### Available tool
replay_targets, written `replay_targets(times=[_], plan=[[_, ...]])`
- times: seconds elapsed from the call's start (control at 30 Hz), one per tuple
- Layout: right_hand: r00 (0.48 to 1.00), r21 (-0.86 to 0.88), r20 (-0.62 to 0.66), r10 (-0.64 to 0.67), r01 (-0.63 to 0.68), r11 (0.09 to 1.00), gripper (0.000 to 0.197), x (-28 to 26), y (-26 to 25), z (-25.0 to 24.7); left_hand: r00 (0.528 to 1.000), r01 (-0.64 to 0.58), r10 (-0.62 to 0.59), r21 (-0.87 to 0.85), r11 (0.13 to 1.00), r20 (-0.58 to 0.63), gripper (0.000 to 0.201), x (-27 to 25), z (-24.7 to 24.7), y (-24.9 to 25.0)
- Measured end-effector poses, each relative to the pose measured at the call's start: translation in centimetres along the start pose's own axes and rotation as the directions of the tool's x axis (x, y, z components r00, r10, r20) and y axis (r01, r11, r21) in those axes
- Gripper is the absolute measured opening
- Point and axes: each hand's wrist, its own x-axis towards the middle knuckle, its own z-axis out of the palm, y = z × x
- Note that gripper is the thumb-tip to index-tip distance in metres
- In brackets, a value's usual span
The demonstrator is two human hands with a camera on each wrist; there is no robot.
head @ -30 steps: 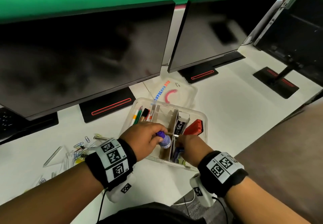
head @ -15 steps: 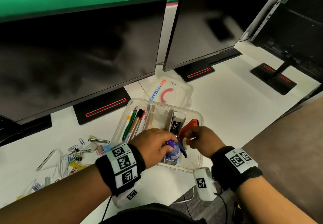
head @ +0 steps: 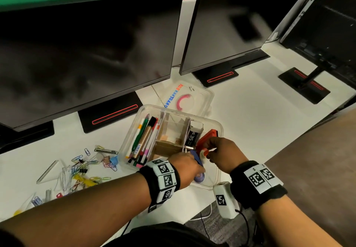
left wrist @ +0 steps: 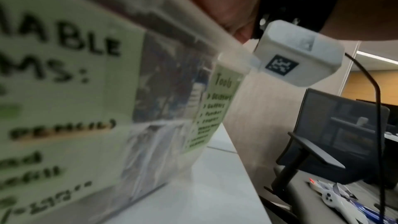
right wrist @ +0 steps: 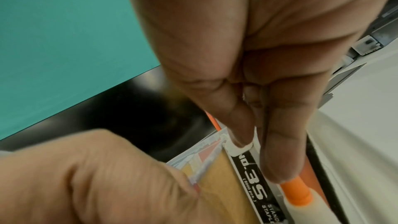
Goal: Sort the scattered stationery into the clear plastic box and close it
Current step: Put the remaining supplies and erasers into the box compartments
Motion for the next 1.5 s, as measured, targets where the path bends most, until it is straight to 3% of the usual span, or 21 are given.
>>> replay_targets(times=[0.07, 0.13, 0.23, 0.33, 0.47, 0.63, 0.73, 0.83, 0.97, 1.13, 1.27, 1.5], plan=[[1.000, 0.007, 0.000, 0.005, -0.005, 1.000, 0.021, 0.0, 0.0, -0.1, 0.998, -0.006, 0.005, 0.006, 1.000, 0.062, 0.037, 0.3, 0.3, -0.3], [1.000, 0.008, 0.004, 0.007, -0.007, 1.000, 0.021, 0.1, 0.0, -0.2, 0.999, -0.025, 0.026, -0.014, 1.000, 0.048, 0.044, 0.1, 0.2, -0.5], [1.000, -0.043, 0.019, -0.009, 0.010, 0.999, 0.023, 0.2, -0.4, -0.3, 0.990, -0.011, -0.010, -0.147, 0.989, -0.143, 0.042, -1.8, -0.9, -1.3], [0.995, -0.129, 0.033, -0.099, 0.102, 0.986, 0.020, -0.2, -2.6, -0.6, 0.930, 0.056, -0.169, -0.329, 0.943, -0.327, 0.035, -5.6, -2.2, -3.7], [0.964, -0.021, 0.009, -0.266, 0.266, 0.964, 0.012, -0.9, -8.3, 0.8, 0.811, 0.250, -0.431, -0.432, 0.867, -0.396, 0.030, -12.8, -2.0, -8.5], [0.855, -0.043, 0.122, -0.503, 0.511, 0.858, 0.015, -2.1, -15.0, 6.5, 0.640, 0.520, -0.711, -0.518, 0.679, -0.290, 0.026, -21.4, 2.6, -14.3], [0.778, -0.124, 0.299, -0.552, 0.606, 0.786, 0.023, -3.2, -17.2, 10.8, 0.584, 0.649, -0.800, -0.514, 0.561, -0.137, 0.027, -25.7, 7.0, -16.3], [0.733, -0.235, 0.486, -0.476, 0.634, 0.736, 0.031, -3.4, -17.4, 15.2, 0.558, 0.708, -0.829, -0.506, 0.493, -0.027, 0.030, -28.7, 11.2, -17.1], [0.770, -0.375, 0.575, -0.275, 0.547, 0.748, 0.043, -2.2, -16.2, 19.4, 0.520, 0.769, -0.850, -0.477, 0.426, 0.078, 0.037, -31.2, 14.8, -17.4], [0.856, -0.403, 0.485, -0.179, 0.400, 0.823, 0.065, -0.9, -15.3, 21.7, 0.520, 0.793, -0.845, -0.439, 0.422, 0.127, 0.052, -32.6, 17.3, -17.1], [0.875, -0.363, 0.455, -0.166, 0.352, 0.863, 0.058, -0.6, -15.1, 23.8, 0.509, 0.797, -0.842, -0.467, 0.383, 0.178, 0.058, -33.1, 18.4, -16.8], [0.920, -0.243, 0.353, -0.170, 0.266, 0.933, 0.038, 0.1, -16.8, 26.0, 0.448, 0.772, -0.876, -0.572, 0.278, 0.179, 0.066, -34.6, 20.0, -16.4]])
